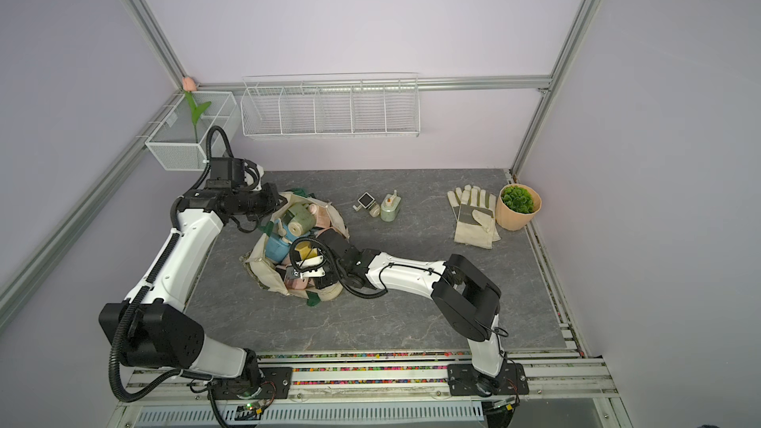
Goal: Take out the pencil sharpeners from the tote bags
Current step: Pick up the pencil sharpener from the canvas bag.
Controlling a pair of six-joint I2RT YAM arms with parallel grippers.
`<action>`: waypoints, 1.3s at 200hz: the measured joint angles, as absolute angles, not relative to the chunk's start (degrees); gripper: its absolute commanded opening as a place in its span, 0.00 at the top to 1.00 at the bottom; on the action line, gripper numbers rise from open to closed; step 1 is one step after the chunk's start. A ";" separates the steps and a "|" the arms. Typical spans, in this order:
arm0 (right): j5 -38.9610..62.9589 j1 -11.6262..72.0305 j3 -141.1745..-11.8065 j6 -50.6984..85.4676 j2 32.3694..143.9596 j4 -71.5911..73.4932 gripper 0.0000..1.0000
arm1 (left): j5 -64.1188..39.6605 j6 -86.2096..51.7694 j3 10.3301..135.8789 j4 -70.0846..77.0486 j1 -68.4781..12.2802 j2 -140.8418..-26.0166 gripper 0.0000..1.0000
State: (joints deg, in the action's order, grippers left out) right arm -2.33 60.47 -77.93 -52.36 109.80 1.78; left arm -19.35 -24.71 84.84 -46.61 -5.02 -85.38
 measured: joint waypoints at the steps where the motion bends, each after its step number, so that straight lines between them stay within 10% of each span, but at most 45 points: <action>1: -2.35 60.47 -77.97 -52.36 109.82 1.93 0.15 | -19.35 -24.71 84.84 -46.61 -5.02 -85.38 1.00; 260: -4.49 59.07 -94.72 -42.70 122.93 4.56 0.48 | -18.44 -24.73 84.40 -45.76 -4.78 -85.38 1.00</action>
State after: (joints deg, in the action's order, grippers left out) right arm -4.49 59.07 -94.72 -42.70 122.93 4.56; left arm -18.44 -24.73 84.40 -45.76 -4.78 -85.38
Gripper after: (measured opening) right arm 0.515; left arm 0.048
